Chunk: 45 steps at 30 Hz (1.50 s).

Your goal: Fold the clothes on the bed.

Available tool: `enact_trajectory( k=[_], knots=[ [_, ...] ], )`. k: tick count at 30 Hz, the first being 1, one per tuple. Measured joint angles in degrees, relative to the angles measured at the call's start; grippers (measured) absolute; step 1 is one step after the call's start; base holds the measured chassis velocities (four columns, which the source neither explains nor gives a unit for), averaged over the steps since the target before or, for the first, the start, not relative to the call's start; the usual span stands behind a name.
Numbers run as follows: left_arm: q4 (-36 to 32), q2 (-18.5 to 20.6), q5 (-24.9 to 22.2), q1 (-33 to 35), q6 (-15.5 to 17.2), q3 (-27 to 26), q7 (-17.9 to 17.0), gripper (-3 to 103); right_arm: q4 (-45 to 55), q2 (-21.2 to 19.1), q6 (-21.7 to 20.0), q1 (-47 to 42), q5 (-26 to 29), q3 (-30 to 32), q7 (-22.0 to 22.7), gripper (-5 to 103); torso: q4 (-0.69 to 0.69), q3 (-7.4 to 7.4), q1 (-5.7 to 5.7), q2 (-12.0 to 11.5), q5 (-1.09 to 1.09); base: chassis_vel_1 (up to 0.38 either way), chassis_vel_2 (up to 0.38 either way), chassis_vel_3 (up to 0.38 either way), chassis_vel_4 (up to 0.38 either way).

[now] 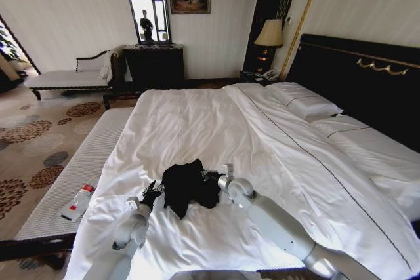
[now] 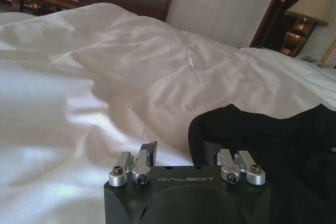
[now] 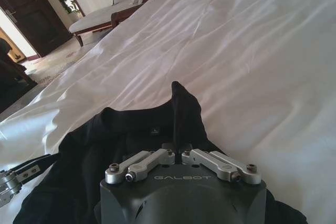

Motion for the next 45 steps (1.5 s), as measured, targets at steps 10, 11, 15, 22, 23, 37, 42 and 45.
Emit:
enact_trajectory(
  k=[10,11,15,22,23,37,42,45],
  knots=[
    [0.18,-0.41,-0.19,-0.18,0.37,1.17,1.00,73,0.81,-0.64,0.02,-0.56,0.02,0.62,-0.02,1,0.00,0.00,0.00,0.00,0.00,0.000,0.000,0.000,0.000],
    [0.18,-0.60,-0.18,-0.38,0.37,1.51,1.18,78,0.81,-0.50,0.02,-0.55,0.02,0.62,-0.02,1,-0.01,0.00,0.00,0.00,-0.01,0.000,0.000,0.000,0.000],
    [0.55,-0.86,-0.04,-0.80,0.35,1.87,1.41,82,0.82,0.02,0.02,-0.54,0.02,0.52,0.00,1,0.01,0.00,0.00,0.00,0.00,0.000,0.000,0.000,0.000],
    [0.93,-0.79,0.15,-0.98,-0.31,1.53,1.91,57,0.67,-0.16,0.05,-0.95,-0.01,0.76,0.02,1,-0.01,0.00,0.00,0.00,0.00,0.000,0.000,0.000,0.000],
    [0.98,-0.79,0.15,-0.97,-0.33,1.49,1.91,52,0.62,-0.17,0.07,-0.97,-0.02,0.83,0.01,1,-0.01,0.00,0.00,0.00,0.00,0.000,0.000,0.000,0.000],
    [1.52,-0.93,-0.12,-2.13,-0.33,2.13,1.71,4,0.50,-0.37,0.12,-0.92,0.49,1.04,0.21,1,0.00,0.00,0.00,0.00,0.00,0.000,0.000,0.000,0.000],
    [1.19,-1.22,0.26,-1.30,-0.50,2.18,1.71,0,0.85,-0.78,0.11,-0.95,0.78,1.13,0.43,1,0.00,0.00,0.00,0.00,0.00,0.000,0.000,0.000,0.000],
    [0.11,-0.85,0.60,-0.39,-0.61,1.72,1.73,0,1.62,-1.07,0.11,-1.17,0.86,1.50,0.66,1,0.00,0.00,0.00,0.00,-0.01,0.000,0.000,0.000,0.000]
  ],
)
